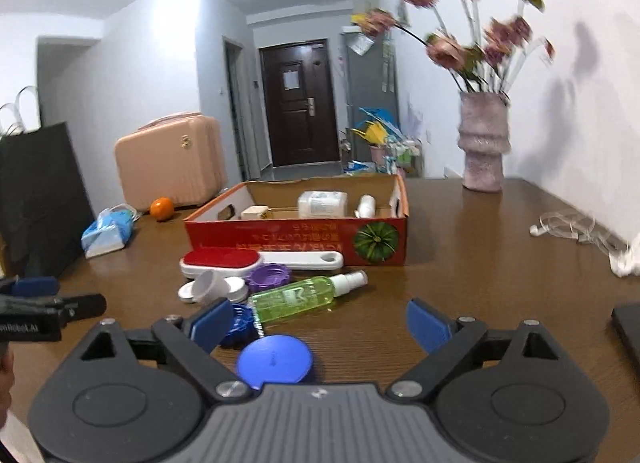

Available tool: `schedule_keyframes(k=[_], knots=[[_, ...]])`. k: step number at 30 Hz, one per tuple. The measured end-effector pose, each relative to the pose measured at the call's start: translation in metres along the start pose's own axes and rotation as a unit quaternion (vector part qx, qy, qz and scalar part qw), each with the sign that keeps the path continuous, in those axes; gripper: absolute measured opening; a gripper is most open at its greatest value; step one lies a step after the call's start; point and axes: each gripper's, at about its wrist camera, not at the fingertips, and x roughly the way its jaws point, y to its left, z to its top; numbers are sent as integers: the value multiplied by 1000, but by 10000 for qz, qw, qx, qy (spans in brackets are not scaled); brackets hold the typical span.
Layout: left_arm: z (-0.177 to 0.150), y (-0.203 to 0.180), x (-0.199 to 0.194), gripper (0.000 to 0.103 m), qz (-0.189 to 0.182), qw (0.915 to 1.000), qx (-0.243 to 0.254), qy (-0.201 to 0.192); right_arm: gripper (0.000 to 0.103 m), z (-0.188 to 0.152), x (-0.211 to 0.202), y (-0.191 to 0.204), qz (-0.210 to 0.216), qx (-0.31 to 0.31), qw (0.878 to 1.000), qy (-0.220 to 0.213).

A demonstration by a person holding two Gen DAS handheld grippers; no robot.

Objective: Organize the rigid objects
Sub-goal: 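Move both tools back toward the remaining items, then grasp the blue bottle cap with the right tool while the left tool grasps the white tape roll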

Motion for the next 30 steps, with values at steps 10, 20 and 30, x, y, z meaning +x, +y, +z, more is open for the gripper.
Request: schedule_keyframes(k=[10,20,30], knots=[[5,-17,73,103,-355,9983,224,407,94,2,66,-11,256,418,9983,325],[9,-6,124,103,-642,9960,98,617,91,13,112,15,867,92,9947,542],[20,3,155,63,-1313,9873,-123,887,62,2,123,45,1515,-928,9796,939]])
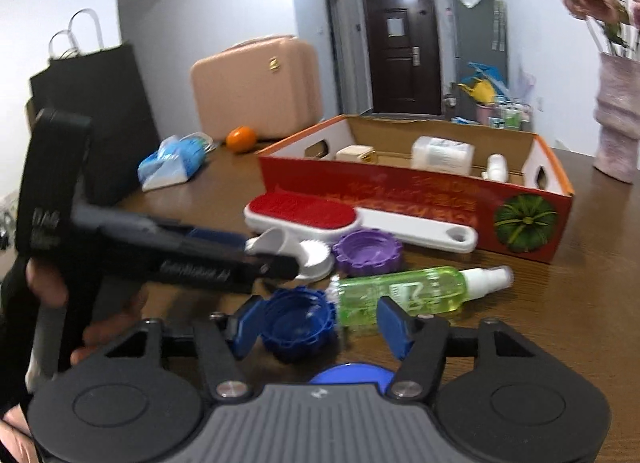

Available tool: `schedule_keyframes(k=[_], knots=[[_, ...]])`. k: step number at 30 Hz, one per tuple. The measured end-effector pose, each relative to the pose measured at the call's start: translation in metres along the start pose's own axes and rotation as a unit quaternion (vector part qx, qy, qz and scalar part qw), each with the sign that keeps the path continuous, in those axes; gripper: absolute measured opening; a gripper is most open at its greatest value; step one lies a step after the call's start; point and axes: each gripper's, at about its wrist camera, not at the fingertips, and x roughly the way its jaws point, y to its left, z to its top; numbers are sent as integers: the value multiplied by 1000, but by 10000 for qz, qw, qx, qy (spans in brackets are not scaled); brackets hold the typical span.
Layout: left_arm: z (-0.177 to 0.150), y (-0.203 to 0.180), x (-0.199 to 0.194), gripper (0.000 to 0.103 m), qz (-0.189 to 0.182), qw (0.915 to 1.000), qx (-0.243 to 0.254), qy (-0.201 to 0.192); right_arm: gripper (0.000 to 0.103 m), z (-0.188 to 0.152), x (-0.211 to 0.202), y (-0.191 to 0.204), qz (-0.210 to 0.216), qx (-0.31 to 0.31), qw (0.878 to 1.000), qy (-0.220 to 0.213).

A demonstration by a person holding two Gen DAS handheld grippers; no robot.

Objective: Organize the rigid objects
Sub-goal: 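Grasp the blue bottle cap with the right tool while the left tool grasps the white tape roll, then lower the cap and tape roll into the box and open both tools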

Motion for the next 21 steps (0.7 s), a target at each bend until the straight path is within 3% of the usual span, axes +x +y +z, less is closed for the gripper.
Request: schedule_keyframes(k=[3,5,7,13,21], knots=[[0,3,-1,44,-158,9999,-46,9,62,-2,9,8,152,-71,9998,121],[1,3,-7,44,-205,9998,-86,-15,60,-2,15,15,106,-196,9996,187],[0,4,-15,44,-142,9998,-89,-92,51,-1,21,20,49,-204,9994,268],[-13,8,-53,44,111,9997,-199,-126,51,-2,21,30,-125,-187,9992,338],[-33,-4,-106,44,176,9993,-128,-292,51,-4,-39,52,-347,-209,9991,-124]])
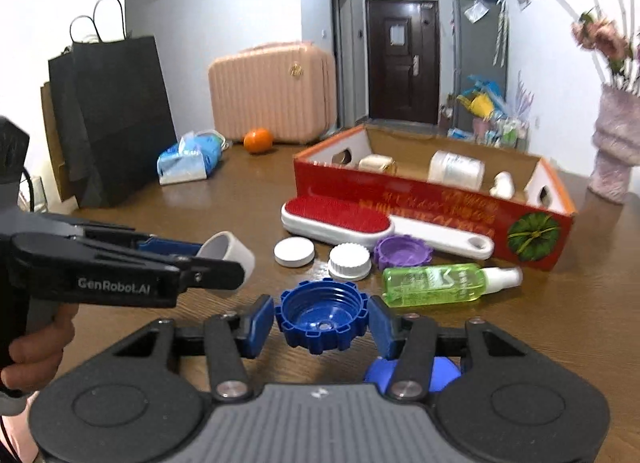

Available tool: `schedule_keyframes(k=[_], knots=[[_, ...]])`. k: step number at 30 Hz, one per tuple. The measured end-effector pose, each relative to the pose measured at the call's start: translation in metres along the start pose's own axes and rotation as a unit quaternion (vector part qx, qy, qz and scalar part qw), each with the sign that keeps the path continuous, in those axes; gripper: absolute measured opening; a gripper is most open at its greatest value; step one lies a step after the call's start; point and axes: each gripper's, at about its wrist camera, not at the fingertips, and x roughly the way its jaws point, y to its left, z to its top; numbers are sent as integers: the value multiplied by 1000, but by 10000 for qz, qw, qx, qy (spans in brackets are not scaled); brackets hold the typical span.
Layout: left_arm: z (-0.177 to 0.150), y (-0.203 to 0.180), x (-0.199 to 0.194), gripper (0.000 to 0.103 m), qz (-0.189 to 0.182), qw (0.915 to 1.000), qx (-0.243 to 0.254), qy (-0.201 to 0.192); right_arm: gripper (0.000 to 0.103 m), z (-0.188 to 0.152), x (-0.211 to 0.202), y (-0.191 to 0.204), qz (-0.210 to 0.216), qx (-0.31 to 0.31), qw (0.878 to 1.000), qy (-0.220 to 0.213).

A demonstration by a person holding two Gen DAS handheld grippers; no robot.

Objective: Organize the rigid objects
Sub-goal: 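Lower the cap and tape roll into the box and open both tools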

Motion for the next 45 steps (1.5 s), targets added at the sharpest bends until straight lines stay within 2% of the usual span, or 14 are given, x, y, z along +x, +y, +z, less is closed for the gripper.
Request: schedule_keyframes(k=[3,7,12,15,19,24,28,30,32,35,38,42,45], knots=[[-1,-10,-20,44,-101,9997,104,-185,51,-2,-24,4,-165,14,9998,-148],[-2,-20,-35,44,-51,9995,177,-268,51,-5,-51,6,-377,7,9988,-302],[2,-25,-40,44,-50,9991,229,-347,50,-3,-63,-1,-597,44,9972,-438],[17,-26,-32,44,27,9982,444,-398,50,10,-62,-11,-619,53,9965,-553],[57,-18,-6,44,59,9971,621,-448,50,42,-45,-32,-570,46,9961,-668],[126,4,55,44,-116,9981,535,-276,50,101,13,-72,-283,298,9975,-568],[181,29,133,44,-88,9992,354,144,50,152,79,-113,121,923,9946,-454],[201,44,169,44,-14,9993,186,314,51,176,120,-136,277,1326,9897,-452],[219,60,206,44,9,9986,-36,522,51,194,162,-158,339,1735,9840,-239],[236,76,252,44,36,9966,-198,803,50,209,218,-184,505,2253,9729,89],[244,80,288,44,60,9950,48,1000,51,214,268,-199,517,2543,9648,424],[244,81,315,45,270,9928,292,1133,52,211,308,-198,272,2497,9660,611],[237,78,320,45,341,9925,447,1084,53,209,322,-193,191,2450,9671,660]])
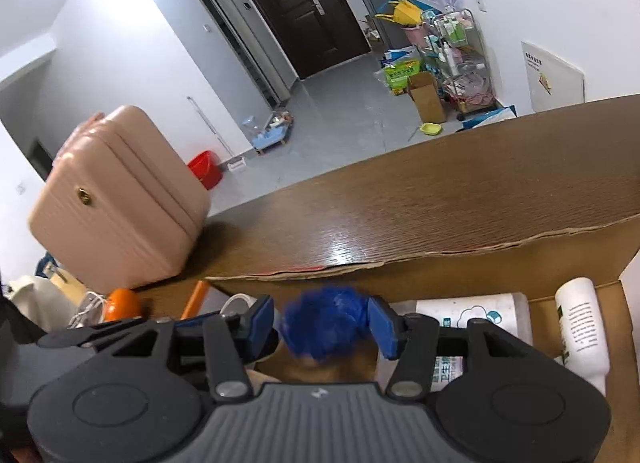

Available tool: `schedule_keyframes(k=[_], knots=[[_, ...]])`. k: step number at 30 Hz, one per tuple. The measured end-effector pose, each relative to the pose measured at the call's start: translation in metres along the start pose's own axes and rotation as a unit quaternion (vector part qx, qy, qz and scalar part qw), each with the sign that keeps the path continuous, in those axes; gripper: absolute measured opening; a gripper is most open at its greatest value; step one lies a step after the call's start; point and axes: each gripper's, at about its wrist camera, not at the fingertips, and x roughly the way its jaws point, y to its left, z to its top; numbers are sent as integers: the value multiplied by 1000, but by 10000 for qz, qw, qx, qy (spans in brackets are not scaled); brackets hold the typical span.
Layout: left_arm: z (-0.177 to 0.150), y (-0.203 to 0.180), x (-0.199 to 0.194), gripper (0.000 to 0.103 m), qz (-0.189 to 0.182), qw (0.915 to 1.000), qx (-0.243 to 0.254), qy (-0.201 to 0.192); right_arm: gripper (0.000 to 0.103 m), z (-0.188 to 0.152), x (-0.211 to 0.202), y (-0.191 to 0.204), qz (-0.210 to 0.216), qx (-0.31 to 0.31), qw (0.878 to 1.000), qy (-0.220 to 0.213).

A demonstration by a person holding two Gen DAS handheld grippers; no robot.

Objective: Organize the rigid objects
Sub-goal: 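Lower the cap and tape roll into the box and open both tools, then move both tools back toward the loose caps on the table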

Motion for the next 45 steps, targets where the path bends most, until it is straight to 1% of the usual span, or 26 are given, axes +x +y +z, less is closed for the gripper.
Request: schedule_keyframes(k=[2,4,7,9,11,12,13,15,16,18,20,22,23,25,27,29,31,33,35,38,39,43,45], knots=[[-2,-2,-5,48,12,10000,21,-83,54,1,5,1,-12,-82,10000,-51],[-4,-7,-14,55,86,9997,163,-187,53,0,2,2,-33,-152,9998,-98],[-6,-12,-26,58,178,9990,350,-206,55,1,-10,-1,-5,-151,9997,-191],[-7,-12,-36,58,334,9983,414,-241,59,3,-29,-3,-57,-151,9994,-317],[-10,-9,-49,59,368,9984,343,-249,62,4,-51,-7,-57,-181,9990,-393],[-13,-7,-59,59,402,9984,278,-270,67,1,-62,-7,-38,-262,9988,-423],[-15,-5,-69,59,422,9983,232,-326,69,-2,-75,-8,-33,-391,9982,-445],[-27,-2,-100,60,474,9975,166,-504,69,-13,-103,-8,-184,-686,9961,-521],[-36,-2,-116,65,461,9967,155,-655,69,-19,-117,-8,-274,-816,9946,-573],[-54,0,-148,69,454,9949,55,-899,71,-35,-149,-9,-450,-1054,9909,-712],[-72,-4,-177,69,500,9932,-7,-1055,74,-51,-178,-7,-600,-1283,9868,-789],[-91,-10,-205,72,543,9911,-32,-1212,79,-67,-203,-3,-640,-1493,9827,-892],[-100,-15,-218,73,551,9902,-54,-1279,80,-75,-216,1,-633,-1610,9805,-936],[-120,-27,-243,78,516,9883,-78,-1430,82,-93,-241,7,-590,-1806,9760,-1060],[-141,-39,-262,80,482,9867,-125,-1545,82,-116,-265,16,-617,-2000,9708,-1173],[-162,-49,-276,81,395,9862,-220,-1591,85,-142,-288,20,-566,-2108,9668,-1325],[-188,-58,-287,81,285,9865,-413,-1557,89,-173,-308,21,-414,-2134,9652,-1453],[-208,-66,-296,81,293,9863,-539,-1532,90,-200,-321,21,-290,-2124,9661,-1441],[-230,-74,-308,82,462,9845,-523,-1608,90,-226,-330,19,-243,-2065,9681,-1397],[-255,-81,-323,85,661,9822,-378,-1716,90,-262,-337,19,-419,-2006,9698,-1326],[-262,-83,-328,85,675,9820,-359,-1727,90,-272,-341,18,-463,-1992,9696,-1341],[-285,-93,-336,87,484,9849,-220,-1650,90,-312,-351,13,-600,-1902,9696,-1419],[-292,-98,-336,87,494,9861,-148,-1582,90,-328,-353,9,-601,-1859,9710,-1380]])
